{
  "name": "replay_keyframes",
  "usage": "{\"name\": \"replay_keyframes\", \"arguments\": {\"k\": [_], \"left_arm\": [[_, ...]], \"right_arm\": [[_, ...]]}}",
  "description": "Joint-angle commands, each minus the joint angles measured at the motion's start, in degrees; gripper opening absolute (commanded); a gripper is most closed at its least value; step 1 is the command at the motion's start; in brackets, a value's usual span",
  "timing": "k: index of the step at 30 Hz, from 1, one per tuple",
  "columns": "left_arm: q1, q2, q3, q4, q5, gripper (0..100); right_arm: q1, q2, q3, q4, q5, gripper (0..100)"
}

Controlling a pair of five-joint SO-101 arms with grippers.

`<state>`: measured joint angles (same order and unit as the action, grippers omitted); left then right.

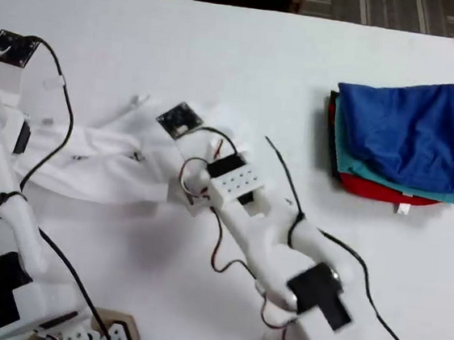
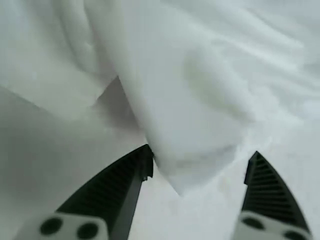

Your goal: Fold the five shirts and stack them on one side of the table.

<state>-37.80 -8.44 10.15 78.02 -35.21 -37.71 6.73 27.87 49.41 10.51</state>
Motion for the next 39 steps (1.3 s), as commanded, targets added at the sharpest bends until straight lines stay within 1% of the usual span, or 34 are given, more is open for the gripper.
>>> {"name": "replay_keyframes", "arguments": {"k": [1,5,6,8,11,13,16,21,24,28,32,37,39], "left_arm": [[0.44,-0.18,-2.33,0.7,0.7,3],[0.44,-0.18,-2.33,0.7,0.7,3],[0.44,-0.18,-2.33,0.7,0.7,3],[0.44,-0.18,-2.33,0.7,0.7,3],[0.44,-0.18,-2.33,0.7,0.7,3],[0.44,-0.18,-2.33,0.7,0.7,3],[0.44,-0.18,-2.33,0.7,0.7,3],[0.44,-0.18,-2.33,0.7,0.7,3],[0.44,-0.26,-2.33,0.7,0.7,3],[0.44,-0.7,-3.03,1.49,0.7,3],[2.02,-0.79,-5.41,6.59,0.53,3],[5.89,-0.79,-13.23,14.86,0.62,3],[6.95,-0.79,-17.98,18.02,0.62,3]], "right_arm": [[1.63,4.44,-3.6,-1.36,-0.18,29.0],[4.79,8.84,-10.9,0.66,0.0,28.5],[5.67,9.63,-12.57,1.45,0.0,27.0],[7.52,10.68,-15.82,2.77,0.0,18.5],[10.42,10.86,-20.31,4.97,0.0,0.5],[12.0,10.77,-23.74,8.22,0.0,4.7],[13.58,10.77,-28.84,13.93,0.0,1.4],[14.02,10.15,-35.6,23.43,0.0,1.8],[13.67,5.67,-36.92,26.24,0.0,1.8],[14.11,-5.05,-36.57,26.86,0.0,1.8],[14.29,-14.37,-35.96,26.77,0.0,1.8],[14.2,-21.67,-35.69,25.54,0.35,1.8],[14.37,-23.69,-35.87,25.36,3.52,1.8]]}}
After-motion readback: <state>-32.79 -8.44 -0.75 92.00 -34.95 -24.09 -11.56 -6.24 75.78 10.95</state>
